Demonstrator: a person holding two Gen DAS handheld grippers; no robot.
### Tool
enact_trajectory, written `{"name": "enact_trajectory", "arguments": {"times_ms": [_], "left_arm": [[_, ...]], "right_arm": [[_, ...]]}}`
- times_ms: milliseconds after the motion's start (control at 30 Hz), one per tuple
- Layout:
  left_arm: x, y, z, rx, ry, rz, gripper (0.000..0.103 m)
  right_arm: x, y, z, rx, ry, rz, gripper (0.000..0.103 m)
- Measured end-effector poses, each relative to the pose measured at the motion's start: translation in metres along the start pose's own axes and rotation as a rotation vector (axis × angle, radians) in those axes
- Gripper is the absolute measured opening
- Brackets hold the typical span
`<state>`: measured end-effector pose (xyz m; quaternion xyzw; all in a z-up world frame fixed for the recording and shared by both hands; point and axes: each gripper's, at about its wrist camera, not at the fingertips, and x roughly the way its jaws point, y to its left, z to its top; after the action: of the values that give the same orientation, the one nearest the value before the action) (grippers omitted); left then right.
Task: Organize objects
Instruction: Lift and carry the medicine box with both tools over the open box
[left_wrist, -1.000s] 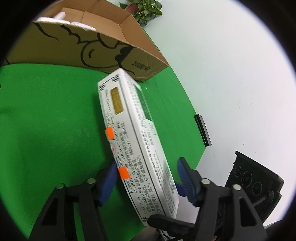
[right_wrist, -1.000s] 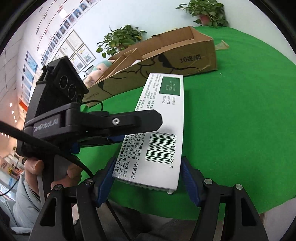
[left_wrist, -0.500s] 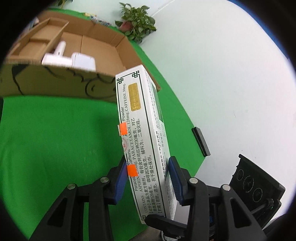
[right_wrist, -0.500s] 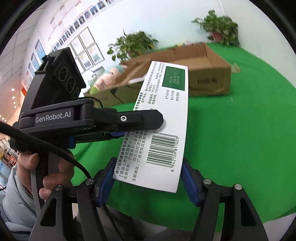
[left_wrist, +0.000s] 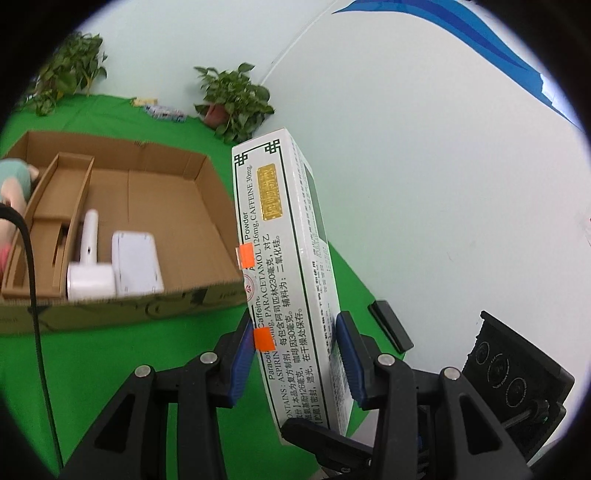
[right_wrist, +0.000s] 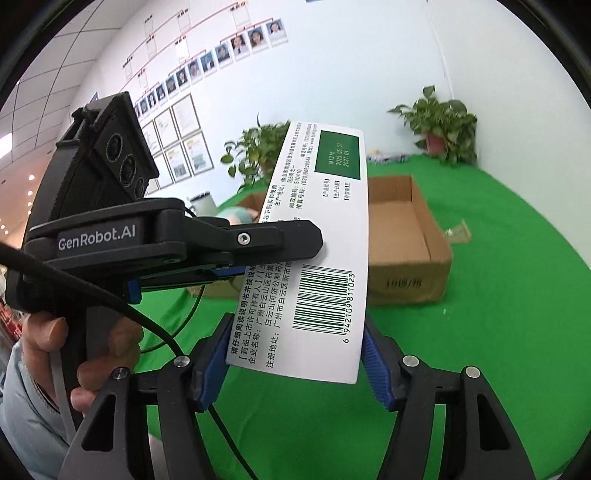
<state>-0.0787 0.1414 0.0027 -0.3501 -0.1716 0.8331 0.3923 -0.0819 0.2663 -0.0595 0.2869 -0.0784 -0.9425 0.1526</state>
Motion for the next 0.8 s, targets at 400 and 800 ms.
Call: {"name": "enact_trajectory", "arguments": {"times_ms": [400,800], "left_arm": [[0.039,-0.026,0.074,0.091,-0.054,0.035,0.042],[0.072,0.008,0.11,0.061,-0.018,0.088,0.041]], "right_arm": [[-0.001,-0.003,0.063,-0.048,-0.092,-0.013,0.061],[0.049,-0.032,0.112,-0.008,0.004,0.048,0.061]]}}
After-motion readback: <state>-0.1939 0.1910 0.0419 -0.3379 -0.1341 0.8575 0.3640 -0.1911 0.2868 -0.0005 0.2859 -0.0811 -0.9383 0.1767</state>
